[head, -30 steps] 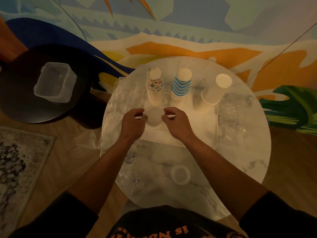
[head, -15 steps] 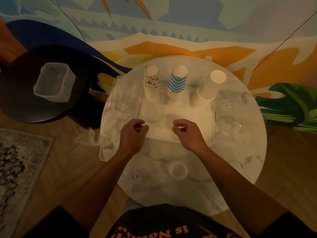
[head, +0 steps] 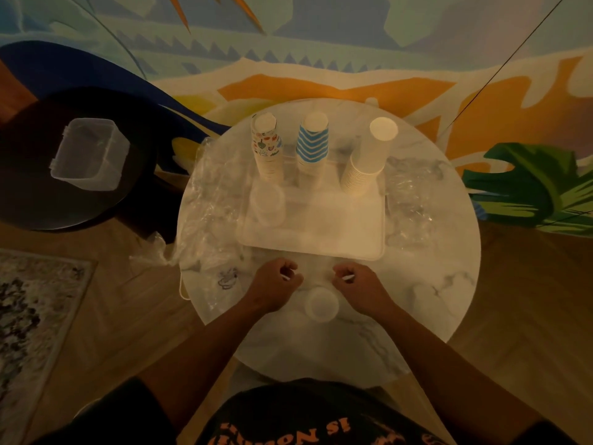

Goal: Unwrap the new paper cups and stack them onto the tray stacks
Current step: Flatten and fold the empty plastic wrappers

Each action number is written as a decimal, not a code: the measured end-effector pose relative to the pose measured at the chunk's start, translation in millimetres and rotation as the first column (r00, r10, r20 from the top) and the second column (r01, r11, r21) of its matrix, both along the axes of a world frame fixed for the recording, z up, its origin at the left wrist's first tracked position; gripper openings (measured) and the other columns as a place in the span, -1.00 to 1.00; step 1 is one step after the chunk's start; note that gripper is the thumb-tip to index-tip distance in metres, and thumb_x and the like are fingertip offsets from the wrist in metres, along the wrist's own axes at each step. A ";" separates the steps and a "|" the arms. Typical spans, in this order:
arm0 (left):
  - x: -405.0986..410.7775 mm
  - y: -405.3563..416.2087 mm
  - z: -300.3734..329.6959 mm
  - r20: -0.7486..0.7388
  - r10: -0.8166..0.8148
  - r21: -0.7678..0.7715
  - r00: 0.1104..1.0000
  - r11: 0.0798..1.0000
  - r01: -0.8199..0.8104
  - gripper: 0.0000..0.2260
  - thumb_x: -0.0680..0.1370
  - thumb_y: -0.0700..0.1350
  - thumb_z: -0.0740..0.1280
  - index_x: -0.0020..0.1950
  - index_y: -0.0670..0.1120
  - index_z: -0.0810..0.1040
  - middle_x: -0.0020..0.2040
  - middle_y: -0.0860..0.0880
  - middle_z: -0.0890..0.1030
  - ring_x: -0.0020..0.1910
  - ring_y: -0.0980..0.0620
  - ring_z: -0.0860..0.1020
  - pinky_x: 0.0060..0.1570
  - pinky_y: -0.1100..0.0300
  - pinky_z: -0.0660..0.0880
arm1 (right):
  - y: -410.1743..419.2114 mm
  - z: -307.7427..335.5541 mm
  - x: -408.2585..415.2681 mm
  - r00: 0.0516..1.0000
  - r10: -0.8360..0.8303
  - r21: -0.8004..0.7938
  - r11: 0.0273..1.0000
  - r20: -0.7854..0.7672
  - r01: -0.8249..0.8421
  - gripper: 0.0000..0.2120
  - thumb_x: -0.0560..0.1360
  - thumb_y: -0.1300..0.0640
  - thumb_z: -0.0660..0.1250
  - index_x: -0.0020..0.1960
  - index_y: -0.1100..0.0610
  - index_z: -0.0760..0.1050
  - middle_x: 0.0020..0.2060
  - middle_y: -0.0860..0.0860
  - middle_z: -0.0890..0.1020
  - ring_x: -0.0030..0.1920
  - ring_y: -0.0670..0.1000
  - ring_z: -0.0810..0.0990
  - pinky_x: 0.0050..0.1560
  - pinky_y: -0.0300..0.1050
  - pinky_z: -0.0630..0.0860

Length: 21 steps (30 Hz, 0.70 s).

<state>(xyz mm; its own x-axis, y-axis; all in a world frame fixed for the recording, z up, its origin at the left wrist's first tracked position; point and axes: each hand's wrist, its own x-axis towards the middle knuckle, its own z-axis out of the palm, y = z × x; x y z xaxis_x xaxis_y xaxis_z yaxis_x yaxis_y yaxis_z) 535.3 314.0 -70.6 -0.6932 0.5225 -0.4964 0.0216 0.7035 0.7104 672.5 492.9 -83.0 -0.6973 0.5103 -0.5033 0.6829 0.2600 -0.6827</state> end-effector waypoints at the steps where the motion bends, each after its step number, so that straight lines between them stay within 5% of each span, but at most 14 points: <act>1: 3.6 -0.2 -5.0 0.011 -0.027 -0.027 1.000 0.999 0.027 -0.77 0.51 -0.02 0.50 0.11 -0.05 0.61 -0.05 0.03 0.64 -0.13 0.09 0.60 -0.15 0.32 0.46 | -2.1 -3.3 5.2 1.000 0.004 0.001 1.000 0.011 -0.004 -0.77 0.53 0.10 0.44 0.18 0.06 0.64 0.03 -0.05 0.68 -0.11 -0.16 0.62 -0.17 -0.50 0.43; 14: 39.7 2.0 -28.1 0.107 -0.119 -0.120 0.987 0.984 0.131 -0.62 0.51 -0.10 0.47 0.31 -0.15 0.56 0.10 -0.13 0.64 -0.03 -0.13 0.65 0.01 -0.03 0.63 | -30.3 -26.1 32.2 0.994 0.062 -0.009 0.998 0.092 -0.061 -0.63 0.49 0.01 0.48 0.25 0.10 0.57 0.02 0.00 0.66 0.02 -0.02 0.62 0.10 -0.17 0.51; 21: 41.8 2.6 -27.3 0.047 -0.129 -0.113 0.991 0.985 0.134 -0.67 0.48 -0.22 0.44 0.25 -0.18 0.61 0.11 -0.15 0.66 -0.03 -0.11 0.65 0.04 -0.02 0.62 | -35.5 -27.7 31.7 0.997 0.035 0.012 0.999 0.073 -0.036 -0.65 0.47 0.07 0.50 0.22 0.10 0.59 0.05 0.00 0.67 -0.03 -0.05 0.62 0.03 -0.24 0.48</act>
